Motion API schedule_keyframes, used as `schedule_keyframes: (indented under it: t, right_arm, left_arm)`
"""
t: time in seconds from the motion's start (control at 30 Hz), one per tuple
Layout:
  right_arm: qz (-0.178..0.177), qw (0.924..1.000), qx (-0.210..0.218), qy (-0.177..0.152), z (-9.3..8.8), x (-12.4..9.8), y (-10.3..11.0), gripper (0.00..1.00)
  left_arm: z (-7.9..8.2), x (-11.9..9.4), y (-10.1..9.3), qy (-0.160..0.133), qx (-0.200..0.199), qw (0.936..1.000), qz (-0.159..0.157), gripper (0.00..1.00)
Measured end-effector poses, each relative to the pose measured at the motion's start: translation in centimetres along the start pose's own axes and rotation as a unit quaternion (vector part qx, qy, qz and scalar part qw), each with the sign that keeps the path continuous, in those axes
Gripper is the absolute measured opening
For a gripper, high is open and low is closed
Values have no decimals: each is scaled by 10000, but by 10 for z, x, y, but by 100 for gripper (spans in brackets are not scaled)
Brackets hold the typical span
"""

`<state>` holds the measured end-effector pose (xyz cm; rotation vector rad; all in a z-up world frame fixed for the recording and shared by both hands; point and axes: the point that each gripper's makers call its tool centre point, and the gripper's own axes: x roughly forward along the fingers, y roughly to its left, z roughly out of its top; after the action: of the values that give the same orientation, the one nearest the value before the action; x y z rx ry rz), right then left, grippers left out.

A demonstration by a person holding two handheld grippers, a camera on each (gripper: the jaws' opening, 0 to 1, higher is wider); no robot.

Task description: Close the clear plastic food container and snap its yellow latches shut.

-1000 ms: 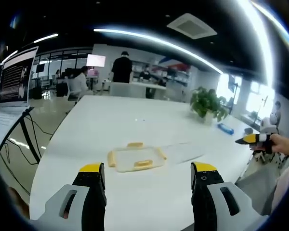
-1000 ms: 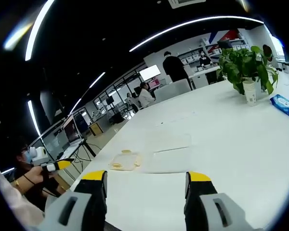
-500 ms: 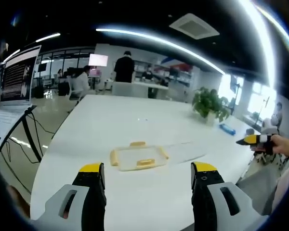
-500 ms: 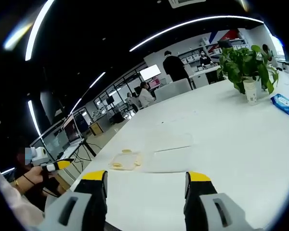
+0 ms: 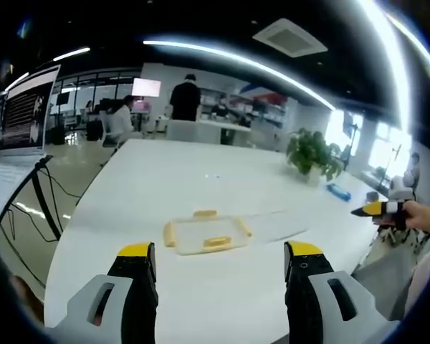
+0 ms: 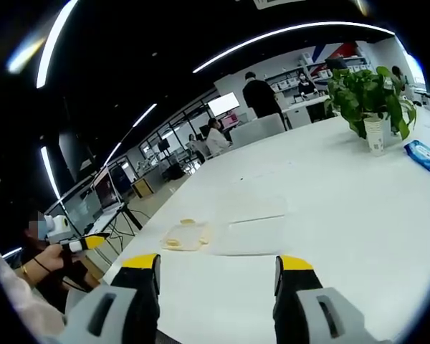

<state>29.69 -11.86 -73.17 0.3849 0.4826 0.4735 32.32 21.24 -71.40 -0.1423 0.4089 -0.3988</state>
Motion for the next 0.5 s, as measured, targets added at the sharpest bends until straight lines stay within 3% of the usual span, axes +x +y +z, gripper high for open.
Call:
schedule_keyframes:
  t: [0.5]
  right_arm:
    - [-24,10000,-11,32,3,10,-5,63]
  left_arm:
    - [-2,11,0,147,26,9999,-64,71]
